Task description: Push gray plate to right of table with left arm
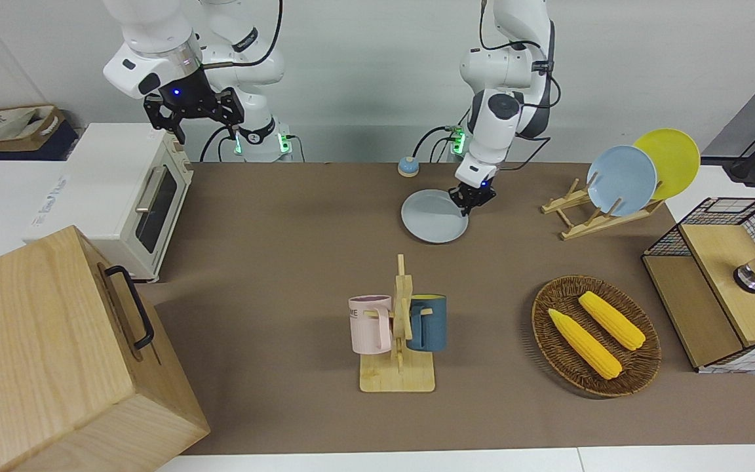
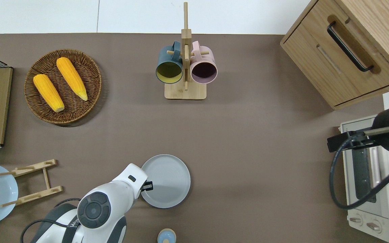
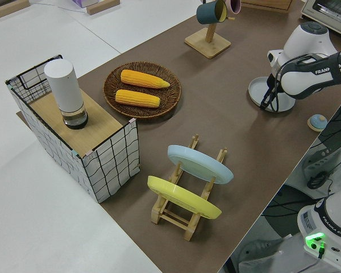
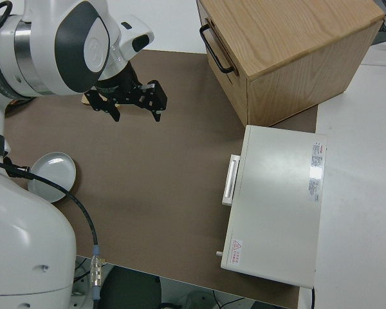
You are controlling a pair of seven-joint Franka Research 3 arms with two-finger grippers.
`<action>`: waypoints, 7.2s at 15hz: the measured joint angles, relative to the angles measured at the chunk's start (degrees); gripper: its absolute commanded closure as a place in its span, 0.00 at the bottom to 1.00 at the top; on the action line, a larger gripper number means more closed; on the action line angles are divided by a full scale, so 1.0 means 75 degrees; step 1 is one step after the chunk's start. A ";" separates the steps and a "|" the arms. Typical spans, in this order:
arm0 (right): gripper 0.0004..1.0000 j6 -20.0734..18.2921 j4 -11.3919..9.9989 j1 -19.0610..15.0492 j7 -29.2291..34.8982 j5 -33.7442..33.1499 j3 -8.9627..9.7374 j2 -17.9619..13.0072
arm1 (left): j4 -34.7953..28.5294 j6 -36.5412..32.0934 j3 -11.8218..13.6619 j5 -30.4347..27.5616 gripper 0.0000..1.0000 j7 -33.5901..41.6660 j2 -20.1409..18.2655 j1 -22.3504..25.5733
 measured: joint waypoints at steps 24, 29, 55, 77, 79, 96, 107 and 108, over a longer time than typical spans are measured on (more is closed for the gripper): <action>0.02 0.0000 0.0000 0.0000 0.0000 0.0000 0.0000 0.0000 | 0.3231 0.0077 -0.1144 0.2076 1.00 -0.5376 0.2910 -0.1569; 0.02 0.0000 0.0000 0.0000 0.0000 0.0000 0.0000 0.0000 | 0.3971 -0.0271 -0.1145 0.2538 1.00 -0.6122 0.3428 -0.1910; 0.02 0.0000 0.0000 0.0000 0.0000 0.0000 0.0000 0.0000 | 0.6007 -0.1108 -0.1105 0.2859 0.02 -0.6940 0.4902 -0.2649; 0.02 0.0000 0.0000 0.0000 0.0000 0.0000 0.0000 0.0000 | 0.5588 -0.2769 -0.1040 0.2632 0.01 -0.4982 0.3606 -0.1674; 0.02 0.0000 0.0000 0.0000 0.0000 0.0000 0.0000 0.0000 | 0.5541 -0.3087 -0.1039 0.2392 0.01 -0.4565 0.3360 -0.1474; 0.02 0.0000 0.0000 0.0000 0.0000 0.0000 0.0000 0.0000 | 0.5421 -0.5542 -0.0963 0.0931 0.01 -0.0651 0.1328 0.1098; 0.02 0.0000 0.0000 0.0000 0.0000 0.0000 0.0000 0.0000 | 0.5433 -0.6190 -0.0351 0.0756 0.01 0.2444 0.0334 0.2831; 0.02 0.0000 0.0000 0.0000 0.0000 0.0000 0.0000 0.0000 | 0.5458 -0.6260 -0.0160 0.0755 0.01 0.2738 0.0268 0.2858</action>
